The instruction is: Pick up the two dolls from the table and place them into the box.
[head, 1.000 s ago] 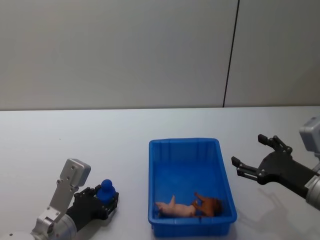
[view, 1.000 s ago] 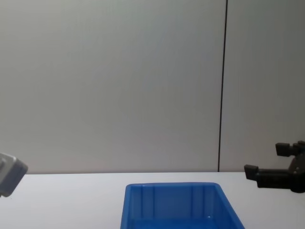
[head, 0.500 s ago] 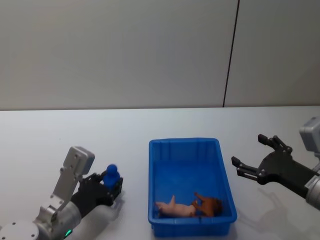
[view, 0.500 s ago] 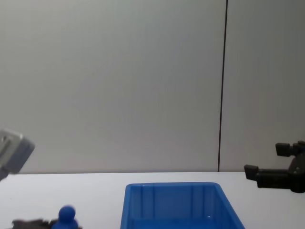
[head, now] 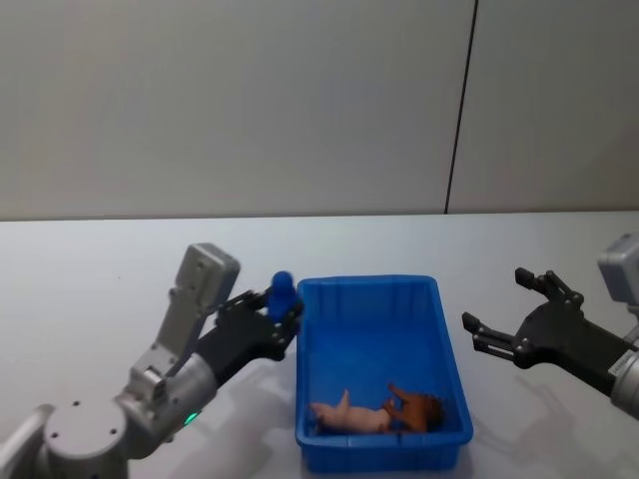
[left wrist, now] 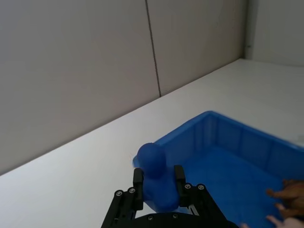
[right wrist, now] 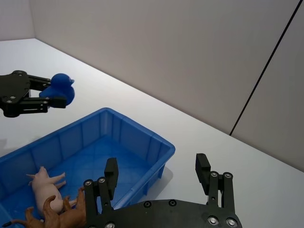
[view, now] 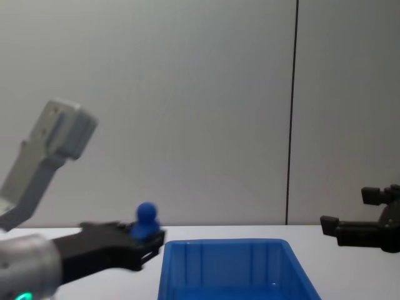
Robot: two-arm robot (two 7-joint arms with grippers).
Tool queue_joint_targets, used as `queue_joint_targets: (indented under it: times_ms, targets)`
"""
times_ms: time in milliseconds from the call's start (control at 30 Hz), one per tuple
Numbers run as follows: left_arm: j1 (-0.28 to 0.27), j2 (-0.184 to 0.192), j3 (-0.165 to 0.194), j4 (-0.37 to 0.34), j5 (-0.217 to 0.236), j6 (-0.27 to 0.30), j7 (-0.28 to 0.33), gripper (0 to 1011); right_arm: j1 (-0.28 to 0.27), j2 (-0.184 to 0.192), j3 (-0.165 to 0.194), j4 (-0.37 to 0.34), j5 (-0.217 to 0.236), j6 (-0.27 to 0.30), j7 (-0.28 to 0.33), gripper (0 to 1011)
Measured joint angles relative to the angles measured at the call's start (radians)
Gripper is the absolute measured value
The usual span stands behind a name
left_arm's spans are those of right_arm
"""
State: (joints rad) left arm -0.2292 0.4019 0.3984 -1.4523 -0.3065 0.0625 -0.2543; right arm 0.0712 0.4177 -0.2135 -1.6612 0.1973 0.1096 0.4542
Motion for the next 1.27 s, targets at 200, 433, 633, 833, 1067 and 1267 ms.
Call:
queue_joint_targets:
  times_ms: [200,433,633,833,1067,1267]
  targets:
    - [-0.024,-0.040,0.021,-0.003,0.014,-0.008,-0.015,408,0.000,0.000,0.000,0.000,0.000,0.000,0.000,1001]
    - [-0.046,-0.081,0.048,-0.003,0.030,-0.009,-0.036,633,0.000,0.000,0.000,0.000,0.000,0.000,0.000,1001]
    - [-0.051,-0.094,0.056,-0.007,0.042,-0.008,-0.037,816,0.000,0.000,0.000,0.000,0.000,0.000,0.000,1001]
    - [-0.051,-0.094,0.058,-0.026,0.056,-0.005,-0.023,983,0.000,0.000,0.000,0.000,0.000,0.000,0.000,1001]
    - [-0.036,-0.076,0.048,-0.064,0.070,-0.006,0.007,1001,0.000,0.000,0.000,0.000,0.000,0.000,0.000,1001]
    - [-0.028,-0.066,0.043,-0.084,0.077,-0.008,0.022,1001,0.000,0.000,0.000,0.000,0.000,0.000,0.000,1001]
